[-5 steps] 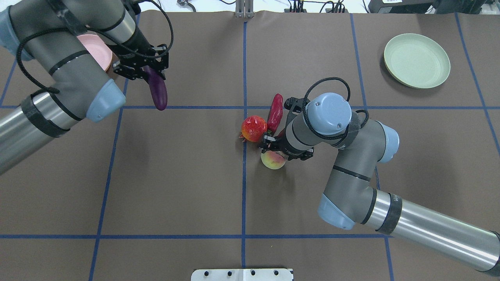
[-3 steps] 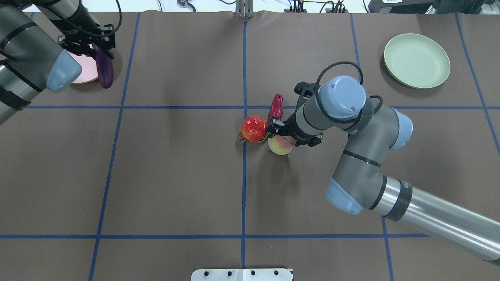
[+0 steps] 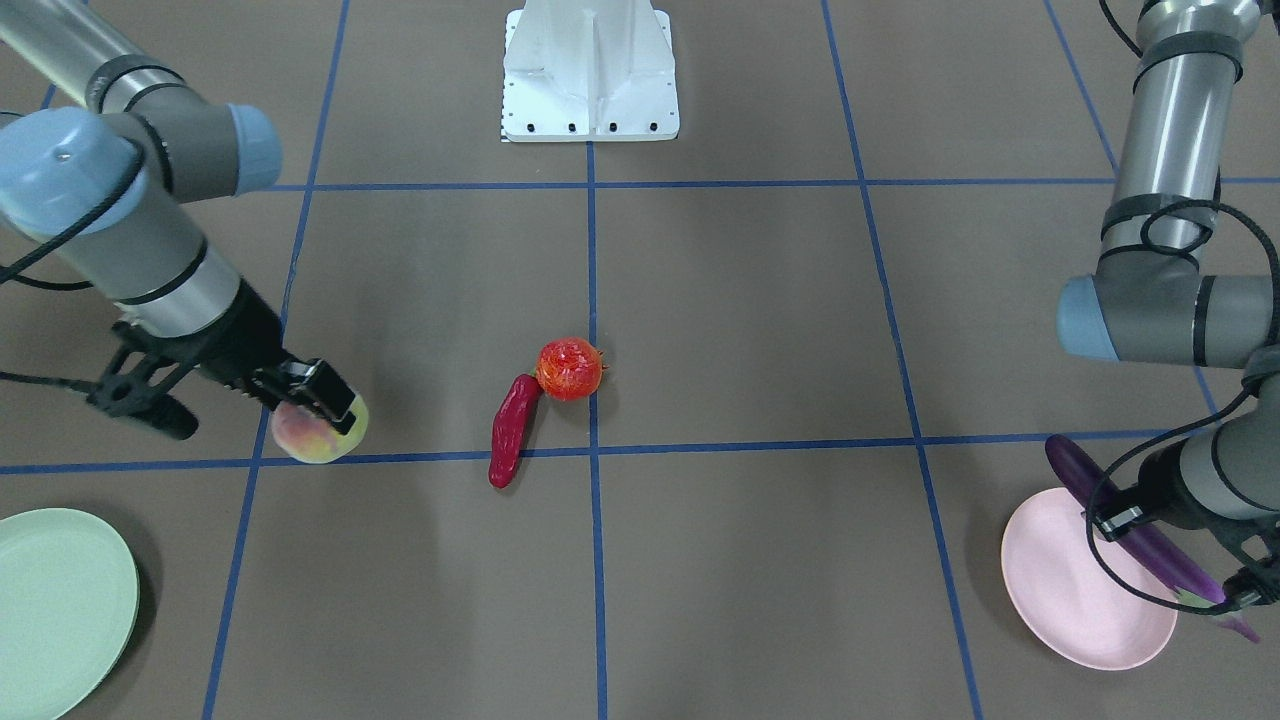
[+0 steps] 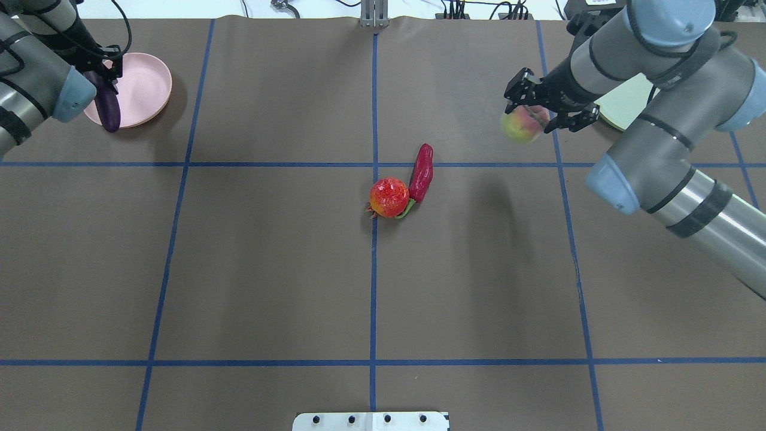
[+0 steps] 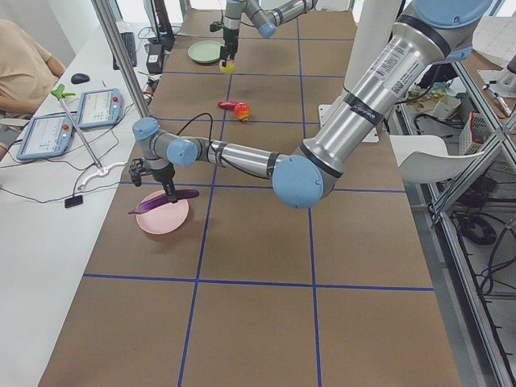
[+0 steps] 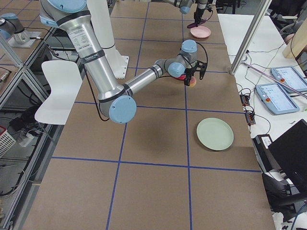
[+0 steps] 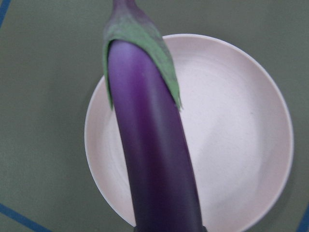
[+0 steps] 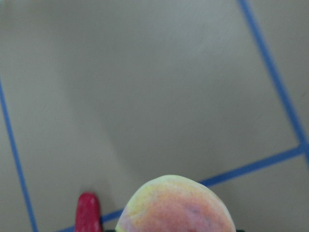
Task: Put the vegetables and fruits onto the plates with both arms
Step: 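Carry eggplant to pink plate while right gripper carries peach to green plate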
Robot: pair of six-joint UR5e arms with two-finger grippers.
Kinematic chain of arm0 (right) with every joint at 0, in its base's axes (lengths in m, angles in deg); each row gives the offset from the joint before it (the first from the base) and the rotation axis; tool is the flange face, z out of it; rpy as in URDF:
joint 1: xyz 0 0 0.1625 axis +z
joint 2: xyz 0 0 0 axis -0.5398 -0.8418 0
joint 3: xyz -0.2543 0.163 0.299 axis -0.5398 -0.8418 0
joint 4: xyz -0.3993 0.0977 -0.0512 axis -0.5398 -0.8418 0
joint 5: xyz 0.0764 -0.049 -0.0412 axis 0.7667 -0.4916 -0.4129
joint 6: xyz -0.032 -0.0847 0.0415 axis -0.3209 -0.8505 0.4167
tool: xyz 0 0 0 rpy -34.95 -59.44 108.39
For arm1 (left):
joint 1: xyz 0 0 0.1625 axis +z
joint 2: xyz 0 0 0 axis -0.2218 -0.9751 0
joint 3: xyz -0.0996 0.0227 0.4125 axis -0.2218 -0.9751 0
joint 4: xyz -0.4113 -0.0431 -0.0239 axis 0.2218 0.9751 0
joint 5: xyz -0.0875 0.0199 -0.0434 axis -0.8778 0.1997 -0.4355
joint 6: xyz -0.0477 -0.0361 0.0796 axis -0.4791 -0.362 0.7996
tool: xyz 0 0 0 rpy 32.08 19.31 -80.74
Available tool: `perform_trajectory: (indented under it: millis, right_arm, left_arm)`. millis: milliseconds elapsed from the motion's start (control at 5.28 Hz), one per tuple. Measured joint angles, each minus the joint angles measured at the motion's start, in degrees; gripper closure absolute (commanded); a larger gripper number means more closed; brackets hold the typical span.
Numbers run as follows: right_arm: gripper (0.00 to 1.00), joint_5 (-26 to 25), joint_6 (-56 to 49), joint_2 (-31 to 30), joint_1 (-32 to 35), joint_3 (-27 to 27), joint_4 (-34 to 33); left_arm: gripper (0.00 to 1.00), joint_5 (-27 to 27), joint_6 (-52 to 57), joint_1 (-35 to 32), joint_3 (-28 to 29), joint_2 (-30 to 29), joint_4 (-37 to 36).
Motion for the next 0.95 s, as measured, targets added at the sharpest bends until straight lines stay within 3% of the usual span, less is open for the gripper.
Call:
perform_trajectory:
  millis: [189, 379, 947]
  right_arm:
    - [1.00, 0.82, -5.76, 0.40, 4.69, -5.70, 0.24]
    - [1.00, 0.35, -9.45, 1.05, 7.77, -11.22, 0.50]
    - [1.00, -6.52, -13.51, 4.01, 10.48, -26.75, 4.32]
  left_arm:
    - [0.22, 0.61, -0.19, 0.08, 4.72, -1.23, 3.85]
    - [0.00, 1.33, -0.30, 0.24, 7.64, -2.32, 7.20]
    - [0.00, 6.39, -5.77, 0.77, 8.07, -6.08, 9.88]
